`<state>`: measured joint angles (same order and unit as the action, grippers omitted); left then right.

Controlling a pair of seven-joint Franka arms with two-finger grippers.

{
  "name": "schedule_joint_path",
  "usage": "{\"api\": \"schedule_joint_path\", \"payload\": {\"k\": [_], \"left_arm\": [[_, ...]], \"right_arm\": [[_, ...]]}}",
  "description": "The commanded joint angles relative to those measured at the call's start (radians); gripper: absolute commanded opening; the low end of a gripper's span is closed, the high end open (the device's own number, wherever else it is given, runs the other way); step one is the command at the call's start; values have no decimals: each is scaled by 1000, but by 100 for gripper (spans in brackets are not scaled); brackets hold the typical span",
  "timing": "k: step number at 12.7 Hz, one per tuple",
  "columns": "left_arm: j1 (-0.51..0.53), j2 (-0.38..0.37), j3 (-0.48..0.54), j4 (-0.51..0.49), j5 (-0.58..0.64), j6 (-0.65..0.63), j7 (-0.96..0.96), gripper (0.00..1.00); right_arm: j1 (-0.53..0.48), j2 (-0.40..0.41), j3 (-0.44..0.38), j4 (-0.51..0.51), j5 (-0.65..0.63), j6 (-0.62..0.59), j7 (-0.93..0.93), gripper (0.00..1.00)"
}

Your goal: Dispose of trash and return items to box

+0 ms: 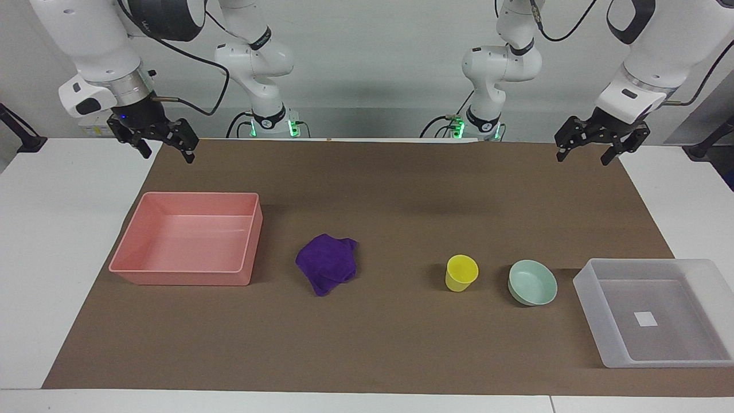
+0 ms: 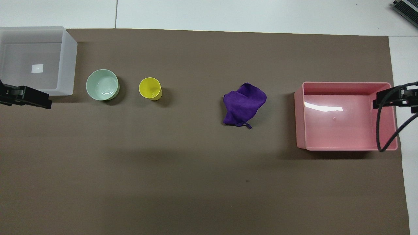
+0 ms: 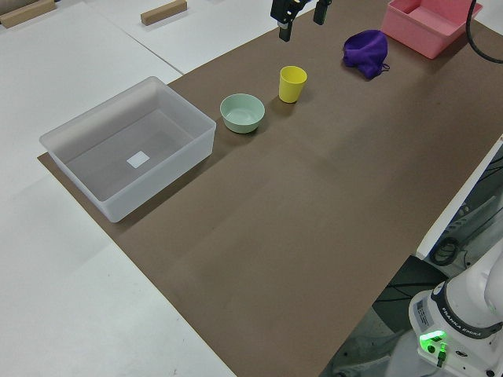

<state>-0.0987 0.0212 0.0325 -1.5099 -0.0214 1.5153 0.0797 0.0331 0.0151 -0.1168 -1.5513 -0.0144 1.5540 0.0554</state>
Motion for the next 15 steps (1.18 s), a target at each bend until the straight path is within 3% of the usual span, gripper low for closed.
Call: {"api": "schedule_joint_path", "payload": {"k": [1,8,11,15], "left_arm": [[-7,-3,4,-1,3,0,-11,100],[5,17,3,2,-12,89,-9,100],[7,100,4,13,-12,141,-11,100],[8,265,10,49,-12,299,-11,100]], "right_arm": [[2,-7,3,-4,16,-3,12,100],[11,-7,26,-22,25,75,18,100],[91,8,29,-98,25,252,30,100],[221,187,31,-98,25,489,171,100]]}}
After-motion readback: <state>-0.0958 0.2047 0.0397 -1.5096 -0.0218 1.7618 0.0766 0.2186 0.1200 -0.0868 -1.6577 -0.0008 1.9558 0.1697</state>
